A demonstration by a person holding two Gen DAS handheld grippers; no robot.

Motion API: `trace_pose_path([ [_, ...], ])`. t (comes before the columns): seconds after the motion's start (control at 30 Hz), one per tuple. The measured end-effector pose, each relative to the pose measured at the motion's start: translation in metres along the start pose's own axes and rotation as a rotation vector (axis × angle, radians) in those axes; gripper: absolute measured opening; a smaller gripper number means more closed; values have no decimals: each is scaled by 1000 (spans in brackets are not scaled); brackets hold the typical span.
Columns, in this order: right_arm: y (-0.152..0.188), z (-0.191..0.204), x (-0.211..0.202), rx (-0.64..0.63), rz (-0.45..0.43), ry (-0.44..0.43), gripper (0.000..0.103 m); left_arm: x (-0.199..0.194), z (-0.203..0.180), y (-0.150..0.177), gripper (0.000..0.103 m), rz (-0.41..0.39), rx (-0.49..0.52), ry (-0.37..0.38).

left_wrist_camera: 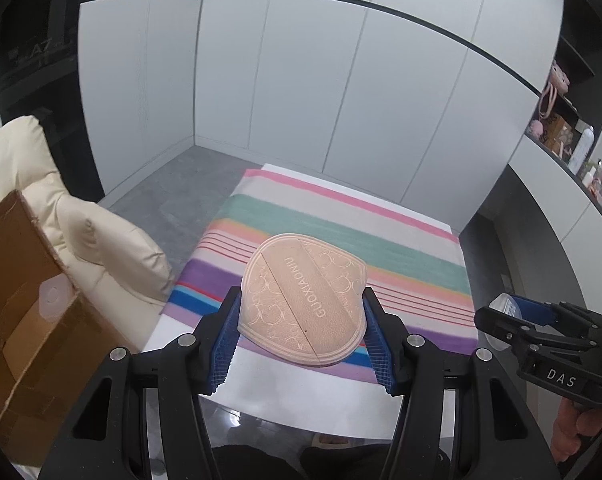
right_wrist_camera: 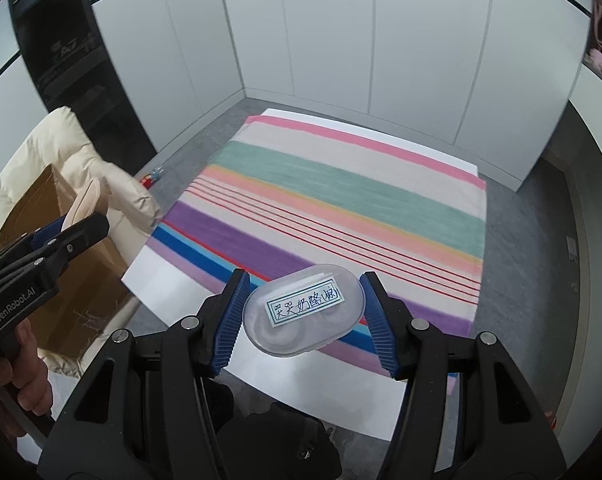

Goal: Organize objects
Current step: 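Carry the beige sponge and clear case with both tools over the cardboard box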

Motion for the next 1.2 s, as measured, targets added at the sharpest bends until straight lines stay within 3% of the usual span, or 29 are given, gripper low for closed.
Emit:
trace_pose_path([
  [0.53, -19, 59, 20, -111, -18, -25, 59, -18, 58, 1, 58, -32, -60, -67],
  [1.2, -34, 154, 37, -240, -27, -132, 59, -49, 141, 12, 58, -68, -163, -171],
])
Point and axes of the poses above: each gripper's, at about its wrist camera, not at the fingertips, and x roughly the way its jaws point, z to its left, y to its underside, the point moved 5 cm from there along x, roughly the way its jaws point, and after that the axes turned 3 degrees about -y, right-handed, at the moved point
